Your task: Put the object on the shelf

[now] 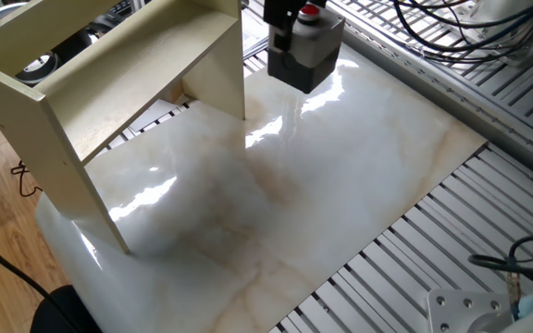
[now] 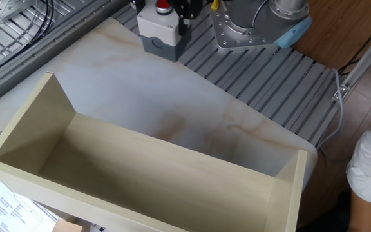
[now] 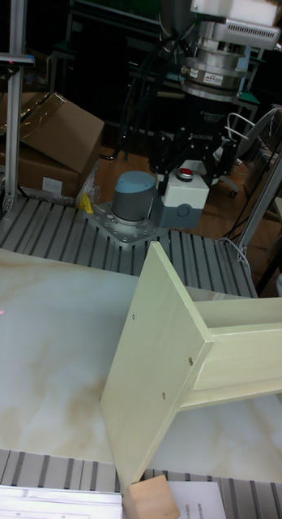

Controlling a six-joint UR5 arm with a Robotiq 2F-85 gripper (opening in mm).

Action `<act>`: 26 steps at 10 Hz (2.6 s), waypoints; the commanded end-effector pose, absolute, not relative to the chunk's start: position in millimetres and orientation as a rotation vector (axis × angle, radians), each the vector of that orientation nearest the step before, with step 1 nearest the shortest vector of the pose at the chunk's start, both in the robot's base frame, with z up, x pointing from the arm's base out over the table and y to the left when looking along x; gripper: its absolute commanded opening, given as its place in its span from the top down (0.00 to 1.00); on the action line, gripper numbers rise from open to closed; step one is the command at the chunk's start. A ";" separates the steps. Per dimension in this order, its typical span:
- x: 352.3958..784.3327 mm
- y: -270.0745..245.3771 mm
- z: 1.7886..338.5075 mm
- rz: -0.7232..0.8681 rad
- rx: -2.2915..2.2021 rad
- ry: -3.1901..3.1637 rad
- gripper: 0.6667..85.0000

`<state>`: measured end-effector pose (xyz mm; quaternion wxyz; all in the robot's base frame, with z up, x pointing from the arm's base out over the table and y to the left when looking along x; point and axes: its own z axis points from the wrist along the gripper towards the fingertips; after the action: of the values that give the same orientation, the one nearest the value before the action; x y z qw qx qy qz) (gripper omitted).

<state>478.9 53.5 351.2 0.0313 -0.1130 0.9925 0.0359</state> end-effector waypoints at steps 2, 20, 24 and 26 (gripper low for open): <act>491.7 75.3 356.6 0.212 -0.307 2.998 1.00; 599.1 138.2 334.6 0.102 -0.544 3.041 1.00; 626.7 150.8 304.2 0.144 -0.512 3.022 1.00; 634.4 157.7 303.2 0.127 -0.541 3.012 1.00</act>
<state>624.9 146.3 308.4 0.0349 -0.1702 0.9842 0.0345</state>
